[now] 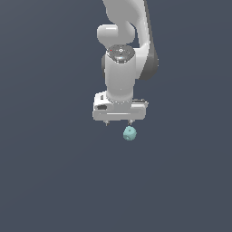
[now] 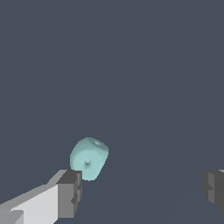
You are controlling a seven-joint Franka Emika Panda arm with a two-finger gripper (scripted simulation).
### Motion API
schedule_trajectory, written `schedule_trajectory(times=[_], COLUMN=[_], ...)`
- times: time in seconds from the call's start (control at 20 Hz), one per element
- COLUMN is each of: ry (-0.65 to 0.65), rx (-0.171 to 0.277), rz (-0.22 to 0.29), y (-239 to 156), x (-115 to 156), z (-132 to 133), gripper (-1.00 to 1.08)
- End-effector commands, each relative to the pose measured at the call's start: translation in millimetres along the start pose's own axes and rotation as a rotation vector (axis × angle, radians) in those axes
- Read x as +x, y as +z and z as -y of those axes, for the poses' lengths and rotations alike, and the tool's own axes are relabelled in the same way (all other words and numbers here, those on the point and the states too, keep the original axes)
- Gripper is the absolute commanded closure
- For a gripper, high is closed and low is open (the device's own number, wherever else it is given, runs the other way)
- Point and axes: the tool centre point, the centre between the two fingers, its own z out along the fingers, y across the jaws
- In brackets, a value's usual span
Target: Pick up the object and move it to a goal position.
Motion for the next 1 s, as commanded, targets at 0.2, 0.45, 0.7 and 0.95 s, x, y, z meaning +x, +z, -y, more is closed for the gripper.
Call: schedule_trajectory(times=[0.2,0.45,0.7,0.95], ry=[0.023,0.075,0.072,0.089], rx=[0.004,0.014,0.014,0.014], rz=[0.011,0.036,0.035,0.035], y=[4,13,13,16], x=[-2,-8,-8,-9], z=[-7,-23,-22,-19], gripper=[-0.92,-0.92,-0.92,-0.92])
